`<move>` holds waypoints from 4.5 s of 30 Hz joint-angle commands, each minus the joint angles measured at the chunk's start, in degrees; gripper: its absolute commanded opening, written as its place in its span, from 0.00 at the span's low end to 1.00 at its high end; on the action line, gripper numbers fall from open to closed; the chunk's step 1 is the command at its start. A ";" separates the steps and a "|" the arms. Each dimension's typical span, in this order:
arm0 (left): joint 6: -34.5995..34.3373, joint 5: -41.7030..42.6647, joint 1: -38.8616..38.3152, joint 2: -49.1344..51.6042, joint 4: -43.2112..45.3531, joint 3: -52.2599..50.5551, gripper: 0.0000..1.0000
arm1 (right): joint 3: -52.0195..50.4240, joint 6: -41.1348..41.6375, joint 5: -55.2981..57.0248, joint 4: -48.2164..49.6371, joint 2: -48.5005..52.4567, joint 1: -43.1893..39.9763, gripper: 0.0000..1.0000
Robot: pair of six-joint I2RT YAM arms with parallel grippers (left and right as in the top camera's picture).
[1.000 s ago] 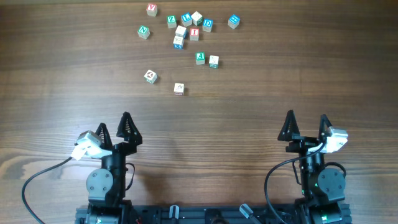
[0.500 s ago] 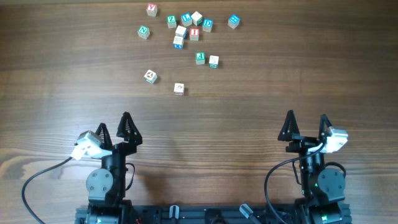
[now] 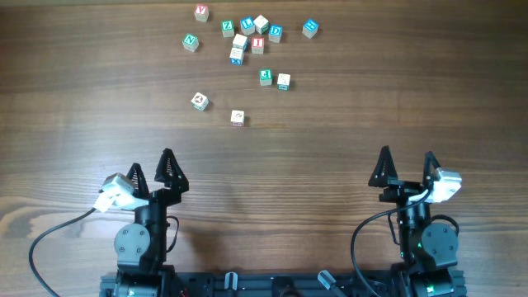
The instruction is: Form a tower
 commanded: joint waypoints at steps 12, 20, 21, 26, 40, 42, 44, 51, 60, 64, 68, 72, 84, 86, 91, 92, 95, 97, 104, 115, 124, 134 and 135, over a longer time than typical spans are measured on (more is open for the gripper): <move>0.94 -0.72 0.04 -0.52 -0.26 -0.07 1.00 | -0.04 -0.98 0.79 0.24 -0.17 -0.24 1.00; 0.94 -0.72 0.04 -0.52 -0.26 -0.07 1.00 | -0.04 -0.96 0.79 0.26 -0.17 -0.24 1.00; 0.94 -0.72 0.04 -0.52 -0.26 -0.07 1.00 | -0.04 -0.96 0.79 0.26 -0.17 -0.24 1.00; 0.94 -0.72 0.04 -0.52 -0.26 -0.07 1.00 | -0.04 -0.96 0.79 0.26 -0.17 -0.24 1.00; 4.66 5.11 0.04 0.44 5.22 9.60 1.00 | -0.04 -0.96 0.79 0.26 -0.17 -0.24 1.00; 6.12 5.11 0.04 2.64 -0.90 16.15 1.00 | -0.04 -0.98 0.79 0.26 -0.17 -0.24 1.00; 9.62 5.07 0.04 8.83 -8.13 28.04 1.00 | -0.04 -0.96 0.79 0.26 -0.17 -0.24 1.00; 22.71 4.85 0.07 50.60 -40.52 83.54 1.00 | -0.04 -0.96 0.79 0.26 -0.17 -0.24 1.00; 22.62 6.01 -0.02 105.96 -73.70 137.65 1.00 | -0.04 -0.96 0.79 0.26 -0.17 -0.24 1.00; 22.62 6.05 0.04 117.24 -71.58 137.63 1.00 | -0.04 -0.96 0.79 0.26 -0.17 -0.24 1.00; 22.60 10.95 0.00 124.50 -69.88 137.63 0.24 | -0.04 -0.96 0.79 0.26 -0.17 -0.24 1.00; 18.84 17.16 0.00 129.39 -71.45 137.46 0.04 | -0.04 -0.98 0.79 0.26 -0.17 -0.24 1.00; 18.71 17.90 -8.41 137.63 -77.42 132.61 0.89 | -0.04 -0.96 0.79 0.26 -0.17 -0.24 1.00; 18.73 17.68 -10.56 137.83 -76.65 129.39 0.89 | -0.04 -0.98 0.79 0.24 -0.17 -0.24 1.00; 14.82 14.05 -14.80 137.83 -75.67 121.26 0.82 | -0.04 -0.98 0.79 0.24 -0.17 -0.24 1.00; 14.82 14.03 -15.54 137.83 -74.51 119.49 0.82 | -0.04 -0.98 0.79 0.26 -0.17 -0.24 1.00; 14.80 13.55 -17.42 137.83 -71.73 115.14 0.59 | -0.04 -0.96 0.79 0.26 -0.17 -0.24 1.00; 14.60 12.22 -17.77 137.83 -71.32 114.22 0.58 | -0.04 -0.94 0.79 0.26 -0.17 -0.24 1.00; 11.78 11.50 -17.53 137.83 -68.30 114.20 0.51 | -0.04 -0.98 0.79 0.26 -0.17 -0.24 1.00; 9.22 11.93 -18.67 132.87 -74.64 114.22 0.18 | -0.04 -0.96 0.79 0.26 -0.17 -0.24 1.00; 8.81 11.91 -23.63 125.70 -80.83 114.20 0.21 | -0.04 -0.98 0.79 0.26 -0.17 -0.24 1.00; 3.63 10.60 -28.17 119.97 -72.11 101.46 0.22 | -0.04 -0.96 0.79 0.26 -0.17 -0.24 1.00; 3.65 10.36 -27.69 119.97 -68.78 98.47 0.22 | -0.04 -0.98 0.79 0.26 -0.17 -0.24 1.00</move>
